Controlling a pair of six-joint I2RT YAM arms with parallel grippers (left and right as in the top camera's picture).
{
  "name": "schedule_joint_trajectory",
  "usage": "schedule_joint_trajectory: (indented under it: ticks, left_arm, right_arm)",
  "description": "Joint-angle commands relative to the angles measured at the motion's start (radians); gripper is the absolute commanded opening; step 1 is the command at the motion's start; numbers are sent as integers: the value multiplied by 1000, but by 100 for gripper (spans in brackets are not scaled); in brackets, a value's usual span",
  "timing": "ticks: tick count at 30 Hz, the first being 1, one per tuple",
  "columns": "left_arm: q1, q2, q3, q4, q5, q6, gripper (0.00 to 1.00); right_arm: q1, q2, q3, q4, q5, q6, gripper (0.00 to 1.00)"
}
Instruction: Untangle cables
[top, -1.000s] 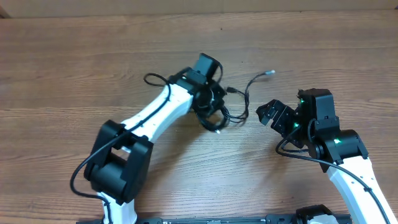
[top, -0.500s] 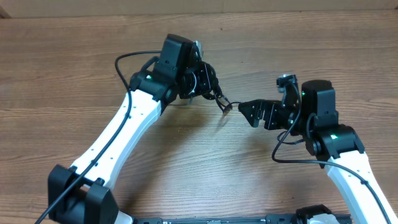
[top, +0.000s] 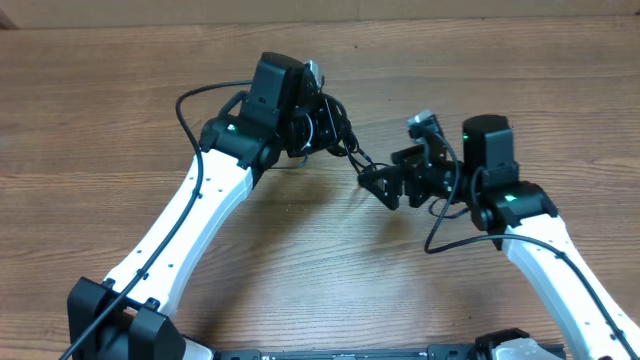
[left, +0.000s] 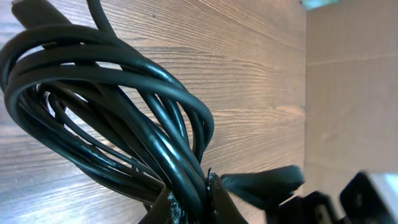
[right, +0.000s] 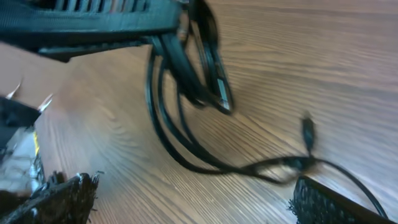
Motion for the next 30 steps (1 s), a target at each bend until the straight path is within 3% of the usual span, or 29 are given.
schedule_joint_trajectory:
  ticks: [1, 12, 19, 20, 24, 27, 30]
  left_arm:
    - [21, -34, 24, 10, 14, -74, 4]
    - [85, -34, 24, 10, 204, -213, 4]
    - [100, -34, 24, 10, 233, -259, 4]
    - [101, -34, 24, 10, 233, -259, 4]
    - [116, -34, 24, 10, 183, -259, 4]
    - [129, -34, 24, 11, 162, -259, 4]
    - [134, -33, 24, 11, 147, -259, 7]
  right_arm:
    - [48, 20, 15, 31, -39, -35, 100]
    - [160, 83, 15, 157, 222, -34, 98]
    - [208, 111, 15, 203, 393, -35, 88]
    - [212, 115, 16, 205, 410, -35, 82]
    - [214, 117, 16, 176, 411, -34, 40]
    - [214, 117, 16, 153, 409, -25, 5]
    - [214, 117, 16, 137, 333, 27, 4]
